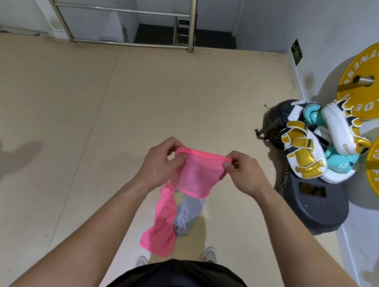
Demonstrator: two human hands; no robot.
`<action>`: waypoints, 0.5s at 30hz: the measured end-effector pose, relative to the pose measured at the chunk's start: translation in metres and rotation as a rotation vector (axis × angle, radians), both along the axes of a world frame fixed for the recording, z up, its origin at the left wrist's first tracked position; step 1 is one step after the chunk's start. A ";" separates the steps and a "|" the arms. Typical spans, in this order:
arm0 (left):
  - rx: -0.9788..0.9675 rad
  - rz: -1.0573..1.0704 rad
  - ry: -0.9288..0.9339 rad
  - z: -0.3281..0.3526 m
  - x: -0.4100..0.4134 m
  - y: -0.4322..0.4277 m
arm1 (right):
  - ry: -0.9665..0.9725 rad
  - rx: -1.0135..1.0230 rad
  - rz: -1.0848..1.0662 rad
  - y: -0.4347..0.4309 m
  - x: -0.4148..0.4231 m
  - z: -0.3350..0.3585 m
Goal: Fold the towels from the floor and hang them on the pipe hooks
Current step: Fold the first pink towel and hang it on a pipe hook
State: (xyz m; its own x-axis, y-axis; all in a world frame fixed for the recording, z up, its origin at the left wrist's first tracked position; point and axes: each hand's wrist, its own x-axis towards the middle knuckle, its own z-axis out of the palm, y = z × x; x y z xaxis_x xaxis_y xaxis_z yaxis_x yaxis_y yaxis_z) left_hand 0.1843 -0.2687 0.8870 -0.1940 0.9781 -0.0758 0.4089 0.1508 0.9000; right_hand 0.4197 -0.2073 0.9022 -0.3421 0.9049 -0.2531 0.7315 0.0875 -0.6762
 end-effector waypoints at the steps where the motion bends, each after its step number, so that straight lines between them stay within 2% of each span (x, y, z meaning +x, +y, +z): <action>1: 0.009 -0.005 0.020 0.002 0.002 0.000 | 0.014 0.002 -0.003 -0.001 -0.001 0.000; 6: 0.090 0.025 0.128 0.010 0.008 0.000 | 0.261 -0.007 -0.058 -0.005 -0.001 0.015; 12: 0.156 -0.117 0.162 0.018 0.022 0.004 | 0.206 -0.125 0.106 0.003 -0.005 0.028; 15: 0.159 -0.162 0.121 0.023 0.029 0.003 | 0.132 0.002 0.231 0.009 -0.023 0.037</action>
State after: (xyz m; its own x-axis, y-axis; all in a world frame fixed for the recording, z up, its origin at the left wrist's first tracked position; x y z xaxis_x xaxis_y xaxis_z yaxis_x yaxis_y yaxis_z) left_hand 0.2130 -0.2654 0.9104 -0.0322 0.9949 0.0960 0.5222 -0.0651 0.8503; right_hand 0.3970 -0.1987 0.9395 -0.5700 0.7992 -0.1908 0.5974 0.2436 -0.7641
